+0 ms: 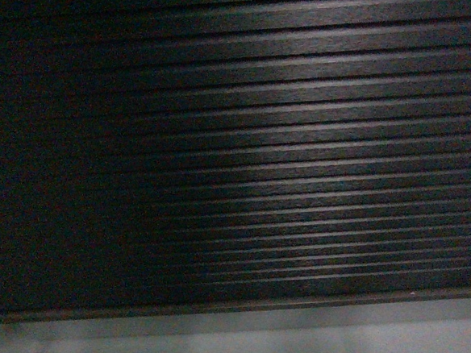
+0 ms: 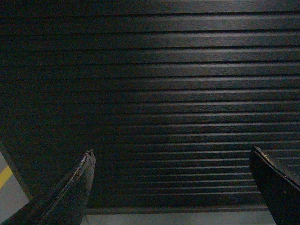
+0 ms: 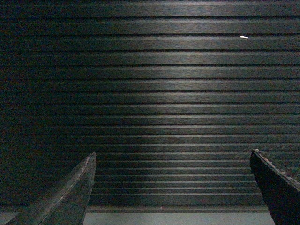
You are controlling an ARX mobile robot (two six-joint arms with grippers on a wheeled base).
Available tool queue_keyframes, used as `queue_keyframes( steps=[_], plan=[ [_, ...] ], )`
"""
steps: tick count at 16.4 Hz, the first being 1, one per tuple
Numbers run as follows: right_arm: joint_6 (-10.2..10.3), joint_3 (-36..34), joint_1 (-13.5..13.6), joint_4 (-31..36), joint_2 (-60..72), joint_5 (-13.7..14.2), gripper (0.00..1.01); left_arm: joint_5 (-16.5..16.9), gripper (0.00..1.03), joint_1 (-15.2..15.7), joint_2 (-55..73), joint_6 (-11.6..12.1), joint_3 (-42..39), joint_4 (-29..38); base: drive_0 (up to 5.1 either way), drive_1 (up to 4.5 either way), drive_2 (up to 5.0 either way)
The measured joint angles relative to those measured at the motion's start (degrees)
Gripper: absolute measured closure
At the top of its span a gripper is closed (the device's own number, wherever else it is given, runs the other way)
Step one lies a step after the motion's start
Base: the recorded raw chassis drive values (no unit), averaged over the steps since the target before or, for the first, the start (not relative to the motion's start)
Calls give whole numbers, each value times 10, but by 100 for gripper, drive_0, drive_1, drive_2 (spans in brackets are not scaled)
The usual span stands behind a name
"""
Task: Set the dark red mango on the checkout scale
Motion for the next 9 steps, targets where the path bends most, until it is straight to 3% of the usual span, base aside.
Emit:
queue_keyframes(
  steps=[9],
  plan=[
    [0,0,0,0,0,0,3,0,5,0,0,0,0,0,0,0,0]
  ],
)
